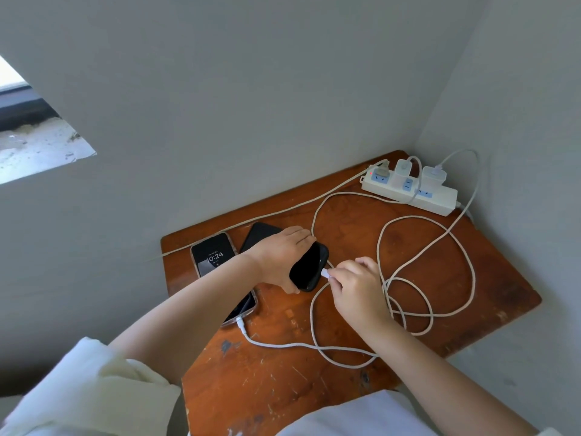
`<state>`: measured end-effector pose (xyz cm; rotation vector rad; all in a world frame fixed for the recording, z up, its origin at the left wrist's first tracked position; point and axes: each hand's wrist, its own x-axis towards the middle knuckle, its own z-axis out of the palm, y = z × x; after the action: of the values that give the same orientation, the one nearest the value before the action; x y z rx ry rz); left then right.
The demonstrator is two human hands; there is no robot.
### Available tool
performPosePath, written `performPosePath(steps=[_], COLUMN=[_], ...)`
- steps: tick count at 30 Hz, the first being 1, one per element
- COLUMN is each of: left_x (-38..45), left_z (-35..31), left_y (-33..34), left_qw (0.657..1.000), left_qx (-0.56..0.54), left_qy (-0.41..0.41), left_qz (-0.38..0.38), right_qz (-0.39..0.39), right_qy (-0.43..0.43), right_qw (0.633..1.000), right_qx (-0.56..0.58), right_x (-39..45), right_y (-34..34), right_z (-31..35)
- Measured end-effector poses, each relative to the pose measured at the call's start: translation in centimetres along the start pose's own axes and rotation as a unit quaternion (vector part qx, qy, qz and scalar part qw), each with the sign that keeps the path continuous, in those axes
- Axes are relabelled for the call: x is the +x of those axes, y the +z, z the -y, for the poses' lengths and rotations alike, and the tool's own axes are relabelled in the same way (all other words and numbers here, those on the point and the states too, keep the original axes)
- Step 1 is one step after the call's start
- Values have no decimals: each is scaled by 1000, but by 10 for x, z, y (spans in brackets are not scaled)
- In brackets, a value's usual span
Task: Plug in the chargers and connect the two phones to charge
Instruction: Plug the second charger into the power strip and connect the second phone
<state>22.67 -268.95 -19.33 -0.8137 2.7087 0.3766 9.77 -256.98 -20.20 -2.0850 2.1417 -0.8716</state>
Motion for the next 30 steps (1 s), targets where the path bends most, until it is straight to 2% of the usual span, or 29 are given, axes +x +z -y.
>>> performPosePath(steps=[7,19,25,30], left_x=[-2,-1,-1,1], left_z=[-6,-5,-3,3], left_y=[10,19,18,15], left_qw=[1000,999,996,989], left_qx=[11,12,39,70], left_qy=[10,12,25,36], left_qz=[24,37,82,128], right_qz=[36,71,58,84], right_qy=[-46,14,26,22], right_qw=[998,996,996,993], right_qx=[8,45,60,84], right_x=[-4,-16,-24,-28], right_y=[2,12,19,25], right_z=[-14,-8,-3,0])
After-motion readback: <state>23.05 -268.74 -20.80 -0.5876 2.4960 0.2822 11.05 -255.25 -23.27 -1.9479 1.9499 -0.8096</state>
